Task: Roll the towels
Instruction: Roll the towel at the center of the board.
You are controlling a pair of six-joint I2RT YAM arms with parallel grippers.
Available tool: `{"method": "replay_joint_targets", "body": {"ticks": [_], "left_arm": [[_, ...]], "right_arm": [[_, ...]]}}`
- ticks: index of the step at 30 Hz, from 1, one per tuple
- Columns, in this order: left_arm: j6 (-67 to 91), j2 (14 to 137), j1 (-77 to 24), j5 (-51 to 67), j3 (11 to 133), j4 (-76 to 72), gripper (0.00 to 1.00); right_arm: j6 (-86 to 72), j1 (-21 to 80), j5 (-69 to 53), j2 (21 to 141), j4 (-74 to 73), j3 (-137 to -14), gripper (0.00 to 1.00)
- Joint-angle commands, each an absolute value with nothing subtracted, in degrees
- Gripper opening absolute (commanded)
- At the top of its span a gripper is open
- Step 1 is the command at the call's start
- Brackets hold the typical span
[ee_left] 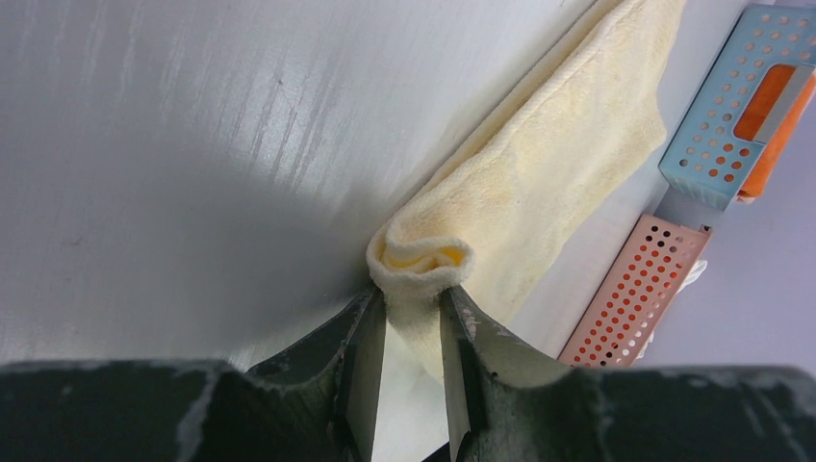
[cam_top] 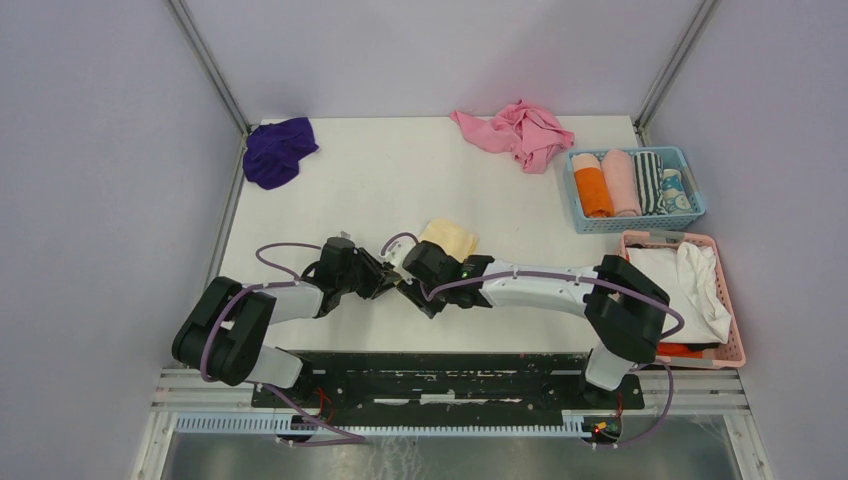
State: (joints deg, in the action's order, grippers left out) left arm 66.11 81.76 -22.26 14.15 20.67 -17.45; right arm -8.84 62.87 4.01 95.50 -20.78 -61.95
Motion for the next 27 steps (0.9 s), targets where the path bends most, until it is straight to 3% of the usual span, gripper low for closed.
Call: {"method": "replay_joint_targets", "body": {"ticks": [1,27], "left_arm": [[63.4,84.1,-22.5,9.4,19.1,-7.2,0.36],[61.7,84.7,-22.4,9.7,20.6,-5.6,0.36]], "right_arm": [[-6.1,63.0,6.2,97.4,-18.2,-65.3,0.44],[-3.6,63.1,11.9,106.6,-22.9,-68.2,0.41]]}}
